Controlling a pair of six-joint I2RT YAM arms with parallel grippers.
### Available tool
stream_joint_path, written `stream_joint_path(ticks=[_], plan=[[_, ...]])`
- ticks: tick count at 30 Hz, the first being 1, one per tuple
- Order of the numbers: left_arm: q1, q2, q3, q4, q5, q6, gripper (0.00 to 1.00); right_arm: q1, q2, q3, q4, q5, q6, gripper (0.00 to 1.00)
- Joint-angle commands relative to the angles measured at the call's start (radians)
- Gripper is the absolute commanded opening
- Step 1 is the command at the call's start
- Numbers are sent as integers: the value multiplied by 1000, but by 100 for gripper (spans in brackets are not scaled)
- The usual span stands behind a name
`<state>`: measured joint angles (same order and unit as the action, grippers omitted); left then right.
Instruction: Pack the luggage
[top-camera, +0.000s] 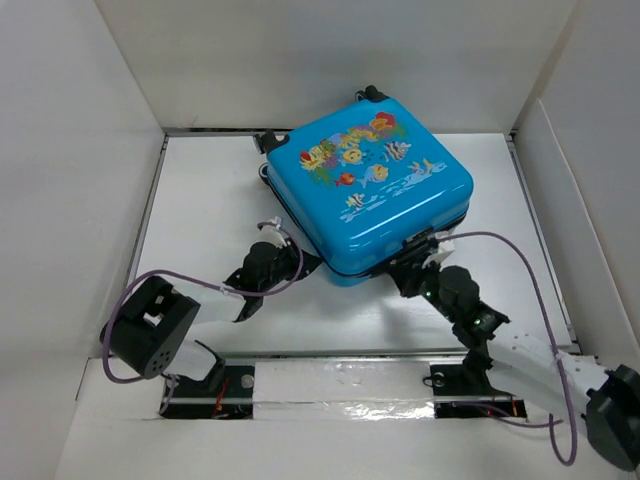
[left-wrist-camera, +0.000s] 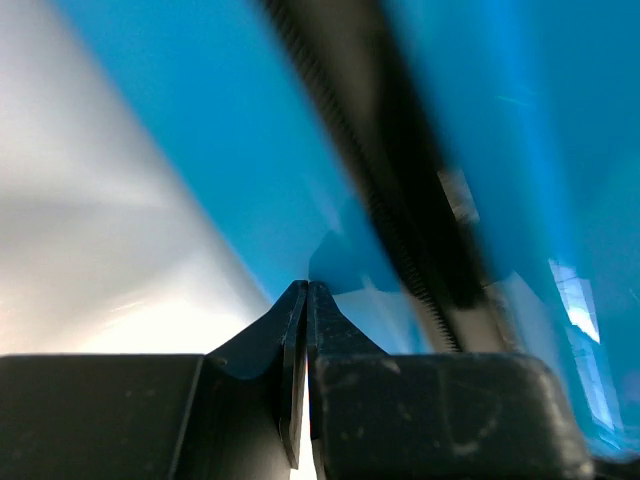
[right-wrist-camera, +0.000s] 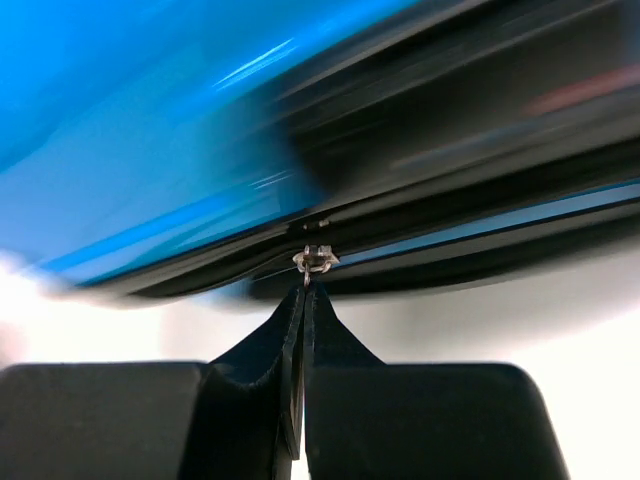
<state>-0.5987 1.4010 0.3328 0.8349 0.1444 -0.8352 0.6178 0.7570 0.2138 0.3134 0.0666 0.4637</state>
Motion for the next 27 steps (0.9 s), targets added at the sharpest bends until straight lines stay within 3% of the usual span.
stream_joint_path(ticks=[1,3,7,10,15,16,17,19,20,23,27], plan=[[-64,18,115,227,35,-79,0,207,39,33,36,68,122,0],[-87,32,155,222,23,-82,0,374,129,64,103,157,145,0],[-150,59,222,196,3,-74,0,594,329,206,95,341,122,0],[-173,55,253,153,6,-56,0,611,429,245,137,446,102,0],[-187,61,265,80,1,-39,4,502,545,171,517,432,141,0],[-187,37,268,54,-24,-18,9,490,565,170,533,430,168,0],[-175,14,273,-12,-41,-2,27,490,567,168,550,426,167,0],[-130,-80,287,-118,-135,21,47,502,548,165,549,435,167,0],[-109,-123,281,-184,-190,24,63,502,526,162,535,456,173,0],[-12,-284,258,-246,-324,-42,83,502,490,144,489,447,184,0],[108,-306,419,-324,-427,-38,93,478,453,118,483,408,173,0]])
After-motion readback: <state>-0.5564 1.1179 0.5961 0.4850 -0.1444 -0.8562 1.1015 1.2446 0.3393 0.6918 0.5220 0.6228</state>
